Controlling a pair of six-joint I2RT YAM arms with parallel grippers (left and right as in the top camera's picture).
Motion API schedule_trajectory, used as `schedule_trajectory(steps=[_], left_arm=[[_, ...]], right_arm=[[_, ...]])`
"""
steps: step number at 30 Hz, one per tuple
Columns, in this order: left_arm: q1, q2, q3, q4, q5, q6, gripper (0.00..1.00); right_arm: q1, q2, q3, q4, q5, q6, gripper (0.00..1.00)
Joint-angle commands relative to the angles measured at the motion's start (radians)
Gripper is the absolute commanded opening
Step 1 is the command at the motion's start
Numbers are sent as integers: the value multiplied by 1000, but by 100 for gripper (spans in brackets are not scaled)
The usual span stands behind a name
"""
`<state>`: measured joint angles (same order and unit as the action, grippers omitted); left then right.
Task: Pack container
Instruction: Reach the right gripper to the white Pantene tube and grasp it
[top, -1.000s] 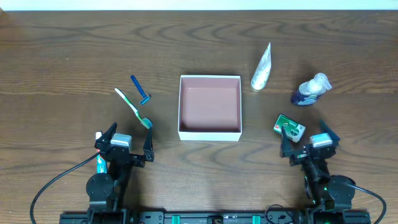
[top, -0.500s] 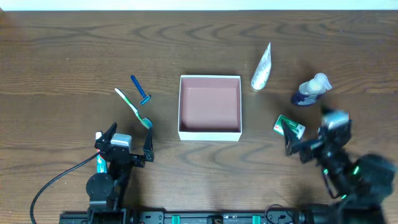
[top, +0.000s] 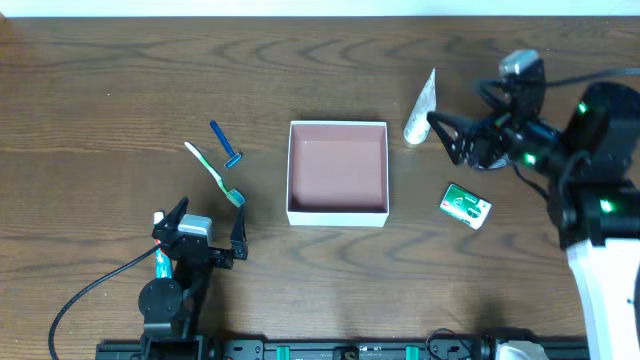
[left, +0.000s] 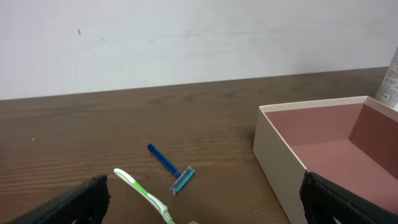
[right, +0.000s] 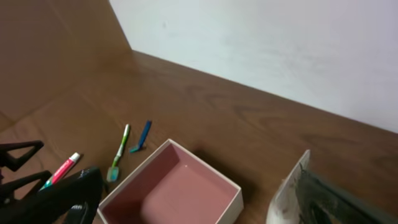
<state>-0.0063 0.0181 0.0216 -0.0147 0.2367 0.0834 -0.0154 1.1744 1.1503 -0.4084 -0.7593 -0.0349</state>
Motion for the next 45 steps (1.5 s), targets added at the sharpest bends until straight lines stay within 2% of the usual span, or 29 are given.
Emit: schedule_trajectory(steps=[1, 9, 16, 20, 27, 35, 41, 45], left_arm=[[6, 1, -18, -34, 14, 10, 98], [6, 1, -18, -34, 14, 10, 98], [6, 1, -18, -34, 14, 10, 98], [6, 1, -18, -34, 14, 10, 98], [6, 1, -18, -34, 14, 10, 98], [6, 1, -18, -34, 14, 10, 98], [6, 1, -18, -34, 14, 10, 98], [6, 1, -18, -34, 14, 10, 98]], right_arm=[[25, 79, 19, 25, 13, 20, 99], [161, 239, 38, 26, 464, 19, 99], [288, 285, 63, 25, 818, 20, 99], [313, 290, 63, 27, 890, 29, 99], [298, 346, 63, 28, 890, 80, 97], [298, 385, 63, 70, 883, 100, 78], [298, 396, 63, 86, 883, 102, 58], [298, 406, 63, 87, 883, 101, 39]])
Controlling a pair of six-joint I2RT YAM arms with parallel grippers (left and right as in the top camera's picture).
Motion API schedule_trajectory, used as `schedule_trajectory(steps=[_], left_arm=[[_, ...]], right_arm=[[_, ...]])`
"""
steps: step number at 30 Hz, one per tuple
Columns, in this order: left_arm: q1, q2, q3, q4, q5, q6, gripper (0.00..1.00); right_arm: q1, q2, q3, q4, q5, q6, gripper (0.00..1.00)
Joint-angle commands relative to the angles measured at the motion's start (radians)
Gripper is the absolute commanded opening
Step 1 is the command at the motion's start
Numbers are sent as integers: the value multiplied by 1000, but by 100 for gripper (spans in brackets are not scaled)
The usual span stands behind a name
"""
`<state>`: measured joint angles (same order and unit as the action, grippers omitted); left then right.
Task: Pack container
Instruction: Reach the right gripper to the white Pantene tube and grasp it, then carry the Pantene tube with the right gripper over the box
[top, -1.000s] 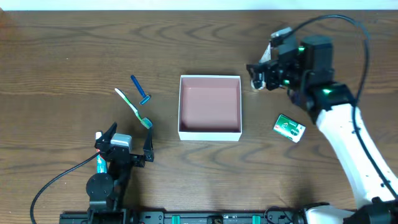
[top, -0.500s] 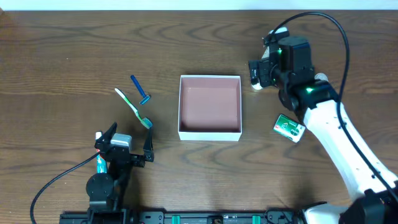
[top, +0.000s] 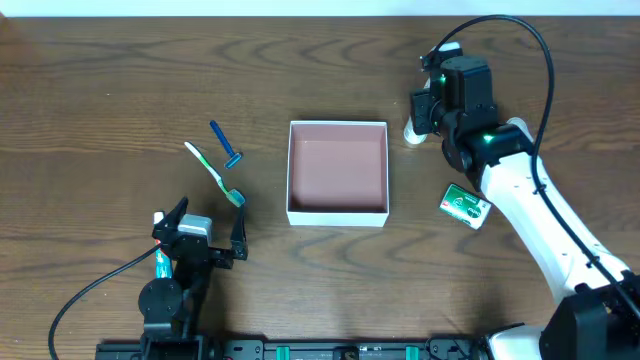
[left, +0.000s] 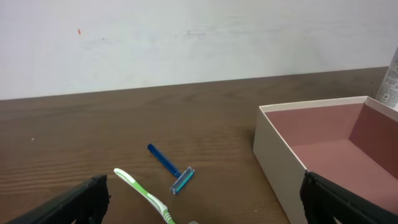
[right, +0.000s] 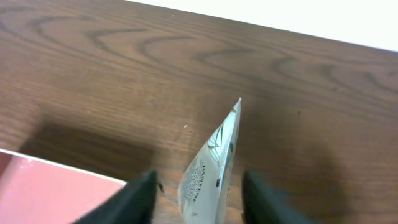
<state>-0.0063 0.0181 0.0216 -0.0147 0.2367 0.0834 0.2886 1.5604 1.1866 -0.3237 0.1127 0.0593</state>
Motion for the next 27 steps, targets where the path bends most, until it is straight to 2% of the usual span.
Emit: schedule_trajectory(steps=[1, 9, 18, 27], left_arm=[[6, 1, -18, -34, 14, 10, 98], [6, 1, -18, -34, 14, 10, 98], [6, 3, -18, -34, 14, 10, 98], [6, 5, -18, -34, 14, 10, 98]], right_arm=[[-6, 24, 27, 2, 11, 7, 34], [-6, 60, 27, 3, 15, 6, 2], [-7, 16, 42, 6, 71, -18, 1], [-6, -192, 131, -134, 44, -54, 1]])
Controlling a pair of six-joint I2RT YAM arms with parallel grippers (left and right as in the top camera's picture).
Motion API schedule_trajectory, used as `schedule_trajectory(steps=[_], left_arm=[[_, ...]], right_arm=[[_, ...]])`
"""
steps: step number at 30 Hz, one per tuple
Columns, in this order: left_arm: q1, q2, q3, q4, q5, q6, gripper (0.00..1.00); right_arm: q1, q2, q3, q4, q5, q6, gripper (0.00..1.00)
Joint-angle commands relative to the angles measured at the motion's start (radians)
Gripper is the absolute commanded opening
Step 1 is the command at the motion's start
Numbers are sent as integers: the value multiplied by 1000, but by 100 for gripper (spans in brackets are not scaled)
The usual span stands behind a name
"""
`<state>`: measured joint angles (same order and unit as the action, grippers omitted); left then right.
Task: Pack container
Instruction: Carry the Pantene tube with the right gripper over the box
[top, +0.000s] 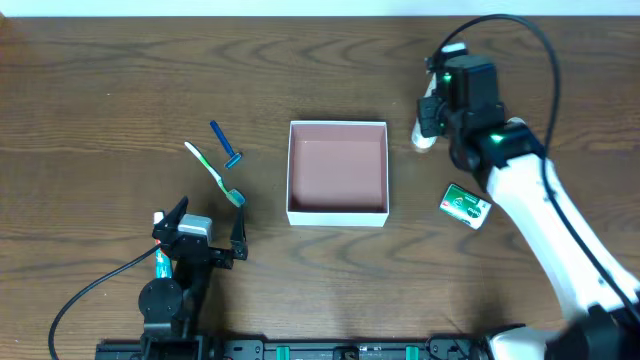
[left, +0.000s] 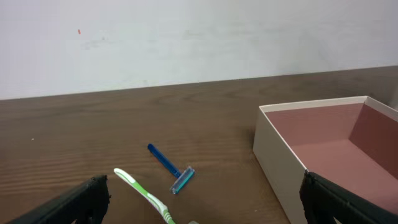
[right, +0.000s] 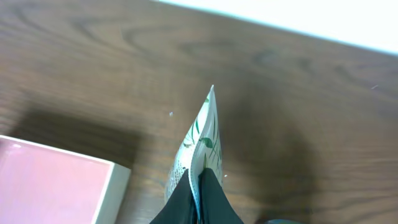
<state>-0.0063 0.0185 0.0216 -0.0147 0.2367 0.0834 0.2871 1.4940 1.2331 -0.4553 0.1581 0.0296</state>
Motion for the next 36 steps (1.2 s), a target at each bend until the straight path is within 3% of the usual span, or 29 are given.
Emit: schedule_trajectory(steps=[1, 8, 13, 25, 36], left_arm=[[6, 4, -18, -34, 14, 10, 98], [6, 4, -18, -34, 14, 10, 98], [6, 4, -18, -34, 14, 10, 98], [6, 4, -18, -34, 14, 10, 98], [6, 4, -18, -34, 14, 10, 98]], right_arm=[[-3, -151, 89, -14, -21, -24, 2], [7, -305, 89, -31, -329, -89, 1], [60, -306, 89, 6, -568, -144, 2], [257, -123, 89, 78, -578, -226, 1], [277, 51, 89, 177, -572, -230, 1]])
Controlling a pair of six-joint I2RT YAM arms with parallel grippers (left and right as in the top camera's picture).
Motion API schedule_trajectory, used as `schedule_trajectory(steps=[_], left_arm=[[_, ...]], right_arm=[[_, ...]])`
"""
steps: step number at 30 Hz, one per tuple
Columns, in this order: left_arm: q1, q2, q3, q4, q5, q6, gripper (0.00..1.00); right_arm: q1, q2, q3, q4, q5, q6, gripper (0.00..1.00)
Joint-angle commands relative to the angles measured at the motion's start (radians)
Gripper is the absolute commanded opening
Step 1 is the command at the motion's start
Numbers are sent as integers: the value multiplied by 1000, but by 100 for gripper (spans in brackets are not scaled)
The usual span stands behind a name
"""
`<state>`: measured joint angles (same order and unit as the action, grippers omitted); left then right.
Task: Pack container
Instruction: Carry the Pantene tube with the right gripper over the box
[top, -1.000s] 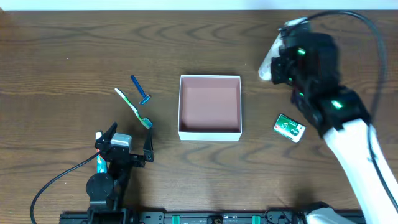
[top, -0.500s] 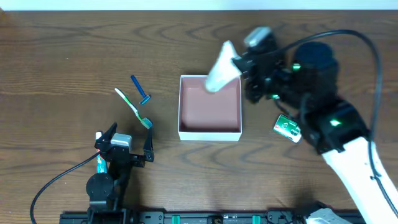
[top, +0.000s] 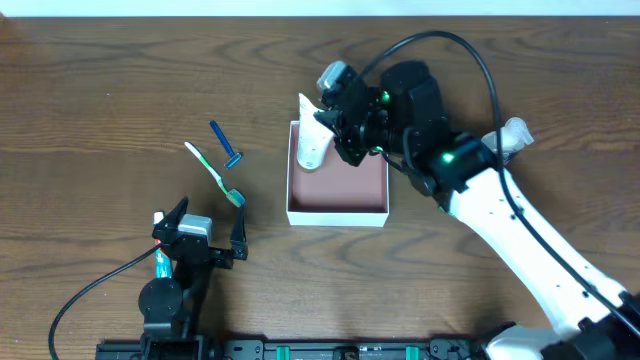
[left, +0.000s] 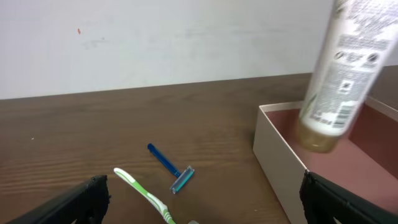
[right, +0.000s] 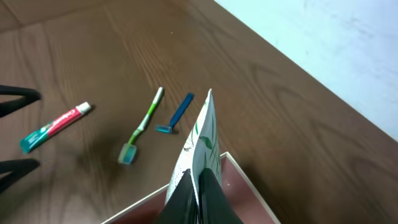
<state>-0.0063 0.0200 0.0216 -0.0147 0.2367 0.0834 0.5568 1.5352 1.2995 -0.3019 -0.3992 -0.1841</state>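
The open white box (top: 337, 212) with a pink inside stands mid-table. My right gripper (top: 338, 128) is shut on a white cream tube (top: 313, 138), held above the box's far left corner; the tube (right: 200, 143) shows between the black fingers, and the tube (left: 341, 68) hangs cap-down over the box (left: 277, 155). A blue razor (top: 226, 146) and a green toothbrush (top: 215, 172) lie left of the box. A red toothpaste tube (top: 161, 257) lies under my left gripper (top: 205, 240), which rests open near the front edge.
The razor (left: 171, 168) and toothbrush (left: 146, 196) lie ahead of the left gripper. A black cable runs from the left arm's base toward the front left. The table's far edge meets a white wall.
My right gripper, shut on the cream tube, has moved from the box's right side to above the box's far left corner. The green packet at the right is hidden now. The left arm is unchanged.
First my right gripper stood open to the right of the tube lying beside the box. Then it was over the tube, open around it, then shut on it. Now the tube hangs over the box. The left arm stayed still throughout.
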Motion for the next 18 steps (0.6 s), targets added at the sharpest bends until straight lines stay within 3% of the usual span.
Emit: schedule_trajectory(steps=[1, 18], left_arm=[[6, 3, -18, -34, 14, 10, 98], [6, 3, -18, -34, 14, 10, 98]], right_arm=[[7, 24, 23, 26, -5, -20, 1], [8, 157, 23, 126, 84, -60, 1]])
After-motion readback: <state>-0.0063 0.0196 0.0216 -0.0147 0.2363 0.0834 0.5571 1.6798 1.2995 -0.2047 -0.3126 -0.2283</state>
